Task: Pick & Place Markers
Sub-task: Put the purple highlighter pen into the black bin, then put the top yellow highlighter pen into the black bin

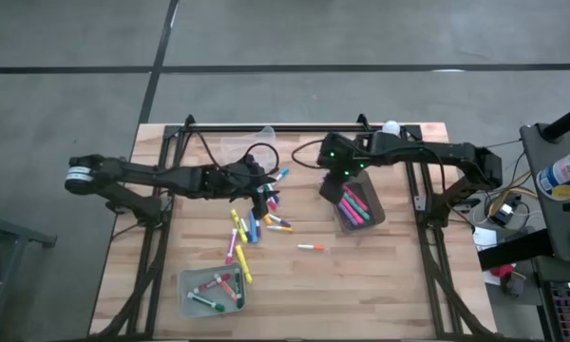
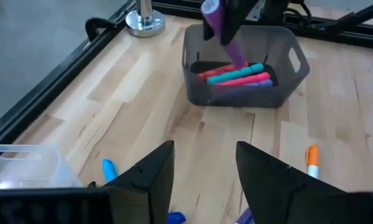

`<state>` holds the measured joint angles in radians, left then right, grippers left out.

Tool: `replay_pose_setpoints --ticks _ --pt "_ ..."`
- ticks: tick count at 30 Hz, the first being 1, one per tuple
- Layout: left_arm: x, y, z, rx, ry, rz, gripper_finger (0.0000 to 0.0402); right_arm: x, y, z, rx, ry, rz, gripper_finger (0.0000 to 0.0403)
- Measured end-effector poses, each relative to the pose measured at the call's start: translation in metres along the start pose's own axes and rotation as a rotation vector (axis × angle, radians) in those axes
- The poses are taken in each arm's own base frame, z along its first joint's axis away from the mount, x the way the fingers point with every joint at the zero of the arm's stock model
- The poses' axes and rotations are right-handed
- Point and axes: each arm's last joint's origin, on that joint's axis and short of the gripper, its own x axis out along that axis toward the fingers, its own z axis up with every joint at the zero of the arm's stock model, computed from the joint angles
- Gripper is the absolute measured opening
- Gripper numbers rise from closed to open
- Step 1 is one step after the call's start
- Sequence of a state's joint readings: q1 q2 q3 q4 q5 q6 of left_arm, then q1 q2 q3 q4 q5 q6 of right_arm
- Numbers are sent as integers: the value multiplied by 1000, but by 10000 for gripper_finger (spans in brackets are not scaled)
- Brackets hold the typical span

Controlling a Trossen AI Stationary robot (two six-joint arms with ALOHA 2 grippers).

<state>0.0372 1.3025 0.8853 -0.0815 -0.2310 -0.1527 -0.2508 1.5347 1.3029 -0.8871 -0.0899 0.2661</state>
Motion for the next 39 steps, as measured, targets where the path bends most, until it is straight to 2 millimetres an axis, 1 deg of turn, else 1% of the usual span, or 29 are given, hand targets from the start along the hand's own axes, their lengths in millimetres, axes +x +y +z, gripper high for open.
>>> replay_pose_setpoints --ticks 6,16,19,24,28,31,36,39 --pt "1 0 -1 20 -8 -8 172 3 -8 -20 115 177 -131 68" --pt "1 0 -1 64 -13 -8 172 18 -14 -37 145 265 -159 71" --pt "1 0 0 67 -17 -8 172 23 -15 -41 144 277 -163 86" --pt "1 0 0 67 -19 -8 172 30 -18 -46 141 277 -164 128" --pt "1 0 0 68 -19 -8 172 32 -18 -46 141 271 -163 161" --pt "1 0 0 69 -19 -7 172 28 -16 -41 128 242 -155 178" --pt "1 0 -1 74 -13 -6 172 19 -13 -28 63 104 -151 186" --pt "0 0 -6 90 47 -4 172 12 -11 -20 0 -9 -134 182"
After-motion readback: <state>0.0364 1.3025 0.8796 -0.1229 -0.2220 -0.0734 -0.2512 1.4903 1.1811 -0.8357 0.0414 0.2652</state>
